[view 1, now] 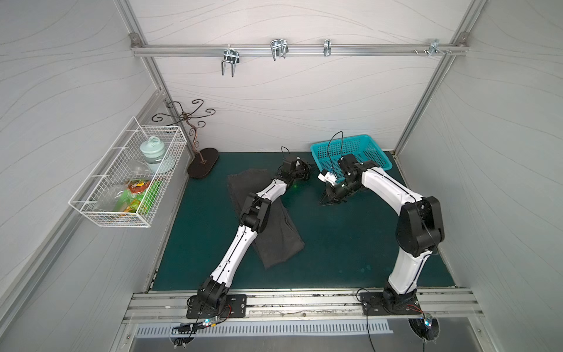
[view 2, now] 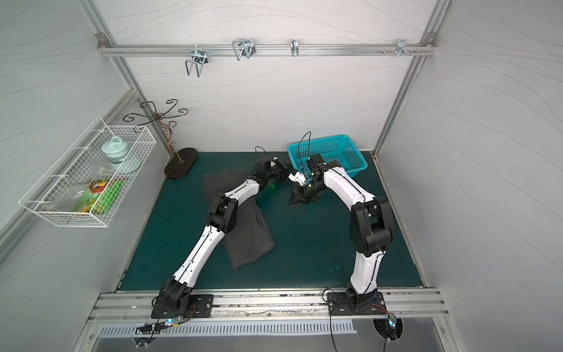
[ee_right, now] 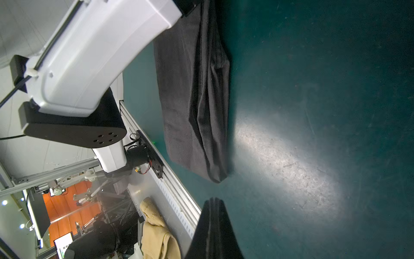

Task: Roll up the long pants
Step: Move the bin to the corner of the board.

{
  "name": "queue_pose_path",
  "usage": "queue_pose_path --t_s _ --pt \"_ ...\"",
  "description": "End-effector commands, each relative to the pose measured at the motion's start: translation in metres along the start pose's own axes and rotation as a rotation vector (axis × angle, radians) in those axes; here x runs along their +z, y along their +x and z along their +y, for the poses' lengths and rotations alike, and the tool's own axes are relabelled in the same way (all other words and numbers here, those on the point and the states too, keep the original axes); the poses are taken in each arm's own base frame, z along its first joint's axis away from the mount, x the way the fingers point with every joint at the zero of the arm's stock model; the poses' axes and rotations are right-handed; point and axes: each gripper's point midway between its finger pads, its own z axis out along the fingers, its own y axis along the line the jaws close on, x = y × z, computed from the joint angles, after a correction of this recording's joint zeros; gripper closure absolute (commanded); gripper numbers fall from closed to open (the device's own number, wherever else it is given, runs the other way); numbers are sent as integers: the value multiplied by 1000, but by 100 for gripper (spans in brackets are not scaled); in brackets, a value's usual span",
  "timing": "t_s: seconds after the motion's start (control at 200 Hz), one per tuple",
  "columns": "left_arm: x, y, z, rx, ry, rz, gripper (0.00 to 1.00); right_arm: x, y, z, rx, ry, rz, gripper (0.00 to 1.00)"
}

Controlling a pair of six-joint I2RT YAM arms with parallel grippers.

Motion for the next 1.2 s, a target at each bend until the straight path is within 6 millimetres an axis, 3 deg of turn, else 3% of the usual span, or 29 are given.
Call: queue_pose_path --t_s 0.0,0.115,0.26,0.35,0.42,0.53,0.59,0.72,0.805,0.93,1.196 --pt "-13 17 -56 139 73 60 100 -10 4 22 -66 -37 -31 100" --pt "-36 13 -81 204 55 53 100 -8 8 28 -83 -37 -33 100" --pt "-72 -13 -103 193 55 14 100 -6 12 40 -118 -36 -33 100" --pt "-104 -24 -107 186 14 -28 100 0 18 49 -147 -28 -18 100" --pt "-136 -21 -113 221 -49 -56 100 12 24 54 -164 -22 10 100" --pt "-201 -8 -86 273 -337 -114 100 41 34 52 -179 22 76 100" --pt "-239 5 -60 286 -503 -134 100 58 38 52 -186 30 113 100" --pt "-289 26 -21 263 -662 -144 100 91 39 58 -206 25 165 100" --pt "-304 34 5 213 -705 -152 100 109 37 58 -189 7 202 100" --pt "-310 39 30 169 -728 -152 100 132 34 55 -187 -2 253 100" --pt "-313 35 47 140 -789 -157 100 150 41 73 -224 -38 337 100"
